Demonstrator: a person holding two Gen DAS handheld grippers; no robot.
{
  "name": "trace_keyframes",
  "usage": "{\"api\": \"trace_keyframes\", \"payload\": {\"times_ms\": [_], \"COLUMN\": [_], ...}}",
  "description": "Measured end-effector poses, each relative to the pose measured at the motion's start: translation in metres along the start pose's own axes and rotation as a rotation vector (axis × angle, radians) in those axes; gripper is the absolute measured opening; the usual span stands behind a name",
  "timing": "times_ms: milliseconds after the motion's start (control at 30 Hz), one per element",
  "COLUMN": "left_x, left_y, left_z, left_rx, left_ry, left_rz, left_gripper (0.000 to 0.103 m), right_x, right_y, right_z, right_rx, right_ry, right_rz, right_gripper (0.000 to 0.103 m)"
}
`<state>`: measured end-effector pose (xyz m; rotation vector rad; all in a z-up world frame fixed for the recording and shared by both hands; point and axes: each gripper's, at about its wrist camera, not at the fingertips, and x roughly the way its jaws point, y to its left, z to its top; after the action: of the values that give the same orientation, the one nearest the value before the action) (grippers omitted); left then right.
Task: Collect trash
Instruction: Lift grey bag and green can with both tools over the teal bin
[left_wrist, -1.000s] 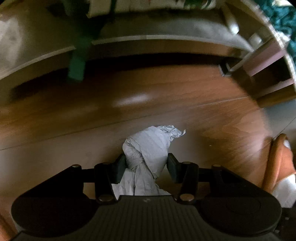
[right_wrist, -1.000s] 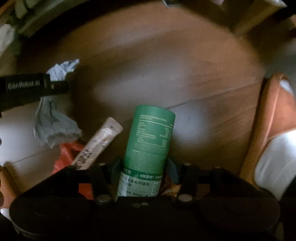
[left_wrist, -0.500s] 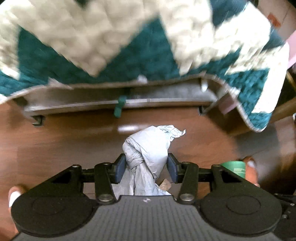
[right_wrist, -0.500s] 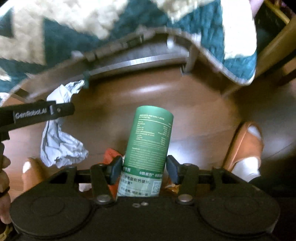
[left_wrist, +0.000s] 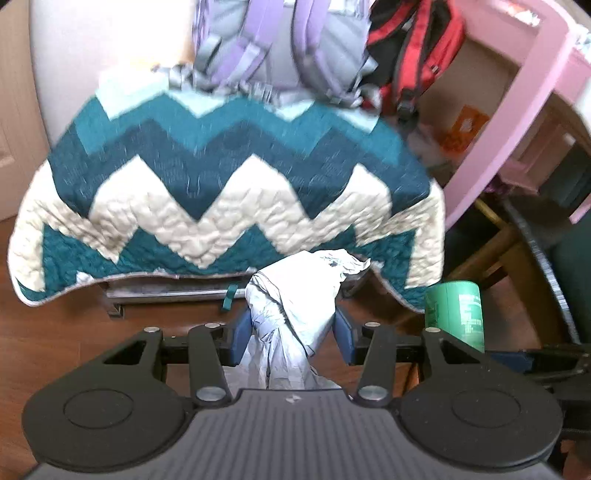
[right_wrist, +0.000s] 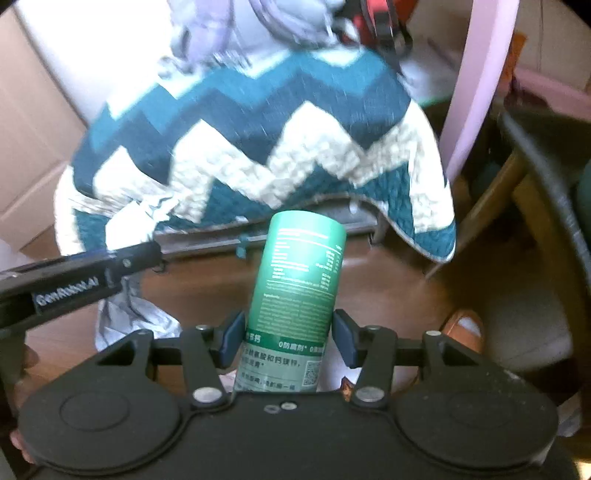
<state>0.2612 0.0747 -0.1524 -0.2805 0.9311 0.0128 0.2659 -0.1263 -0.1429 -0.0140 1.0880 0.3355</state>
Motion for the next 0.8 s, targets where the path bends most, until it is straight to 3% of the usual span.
{"api": "trace_keyframes", "payload": {"times_ms": [300,600,800], "left_x": [-0.089,-0.172,-0.215], "left_y": [-0.026,-0.080,-0.130], "left_z": [0.018,0.051,0.078], "left_rx": [-0.006,0.127,0.216], "left_ry": [-0.092,-0.259,-0.351], "left_rz": [-0.068,-0.147,-0.199], "left_gripper": [0.046,0.046,0.046], "right_x": [-0.110,-0.205,-0.254], "right_y": [0.002,-0.005,-0.022], "right_z": [0.014,0.029,0.040], "right_rx": [-0.064,-0.137,-0.142], "right_ry": [-0.168,-0.337,-0.433], "right_rz": [0.027,0.017,-0.088], "right_gripper": [0.051,0.050,0.050]}}
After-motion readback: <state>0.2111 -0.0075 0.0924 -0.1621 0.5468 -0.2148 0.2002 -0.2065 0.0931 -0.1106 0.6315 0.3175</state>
